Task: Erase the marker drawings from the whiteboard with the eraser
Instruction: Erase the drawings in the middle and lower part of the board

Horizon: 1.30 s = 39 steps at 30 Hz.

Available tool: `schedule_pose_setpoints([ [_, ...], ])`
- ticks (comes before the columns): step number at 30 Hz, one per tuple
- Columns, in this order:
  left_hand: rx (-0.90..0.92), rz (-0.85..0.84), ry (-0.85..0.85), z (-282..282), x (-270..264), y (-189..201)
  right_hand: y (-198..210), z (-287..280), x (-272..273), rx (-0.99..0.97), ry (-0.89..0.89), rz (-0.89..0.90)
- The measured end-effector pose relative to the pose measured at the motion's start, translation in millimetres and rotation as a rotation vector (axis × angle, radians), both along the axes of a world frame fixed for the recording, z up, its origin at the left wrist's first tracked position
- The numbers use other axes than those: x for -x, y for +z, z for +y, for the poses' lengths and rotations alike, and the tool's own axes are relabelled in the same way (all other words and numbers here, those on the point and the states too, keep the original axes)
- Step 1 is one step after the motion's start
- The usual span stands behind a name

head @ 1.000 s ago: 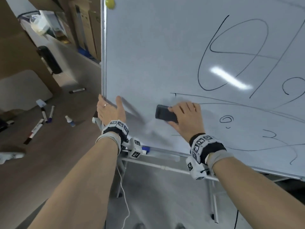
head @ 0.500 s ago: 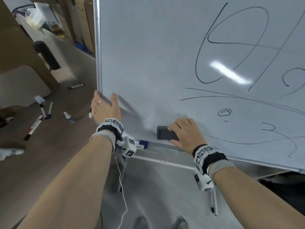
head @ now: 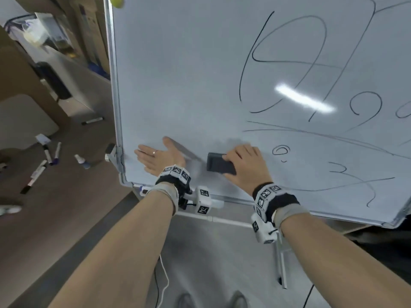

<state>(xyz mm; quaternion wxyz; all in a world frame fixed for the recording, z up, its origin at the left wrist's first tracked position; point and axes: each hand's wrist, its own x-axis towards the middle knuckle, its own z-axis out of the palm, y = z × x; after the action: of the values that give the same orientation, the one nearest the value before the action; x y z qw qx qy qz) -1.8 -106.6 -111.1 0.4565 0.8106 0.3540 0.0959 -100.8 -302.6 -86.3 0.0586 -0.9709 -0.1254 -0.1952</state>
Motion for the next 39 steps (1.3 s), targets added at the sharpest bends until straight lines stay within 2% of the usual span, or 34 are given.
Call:
schedule_pose_setpoints([
  [3, 0.002, 0.016, 0.008, -8.1, 8.8, -12.9, -42.7, -4.0, 28.7, 0.113, 0.057, 0.123],
  [5, 0.007, 0.021, 0.02, -12.6, 15.0, -15.7, -44.8, -10.0, 33.2, 0.126, 0.064, 0.112],
  [8, 0.025, 0.03, 0.026, -19.3, 22.4, -10.4, -11.8, -24.3, 16.0, 0.08, 0.013, -0.028],
  [14, 0.152, -0.027, 0.059, -43.4, 32.6, 25.4, 90.6, -58.7, -36.7, -0.09, -0.297, -0.302],
  [17, 0.199, -0.065, 0.043, -51.5, 36.3, 44.6, 100.5, -67.1, -33.4, -0.104, -0.257, -0.329],
  [19, 0.211, -0.087, 0.036, -55.2, 35.4, 49.6, 80.5, -67.9, -21.2, -0.084, -0.095, -0.265],
  [22, 0.209, -0.088, 0.029, -62.2, 39.0, 46.4, 23.7, -65.2, 6.7, 0.019, 0.108, -0.083],
  [25, 0.193, -0.074, 0.0, -70.4, 49.7, 32.0, -28.7, -67.7, 36.1, 0.049, 0.14, 0.082],
  [28, 0.179, -0.047, -0.049, -77.0, 62.4, 9.9, -45.9, -79.3, 50.7, 0.078, 0.148, 0.1],
  [31, 0.179, -0.026, -0.086, -87.2, 70.9, 4.1, -19.1, -93.3, 41.3, 0.045, 0.036, -0.042],
  [36, 0.185, -0.041, -0.12, -107.1, 70.0, 33.3, 76.6, -118.2, -0.8, -0.117, -0.324, -0.305],
  [39, 0.188, -0.035, -0.095, -107.8, 66.7, 44.8, 95.9, -127.3, -11.2, -0.183, -0.404, -0.381],
])
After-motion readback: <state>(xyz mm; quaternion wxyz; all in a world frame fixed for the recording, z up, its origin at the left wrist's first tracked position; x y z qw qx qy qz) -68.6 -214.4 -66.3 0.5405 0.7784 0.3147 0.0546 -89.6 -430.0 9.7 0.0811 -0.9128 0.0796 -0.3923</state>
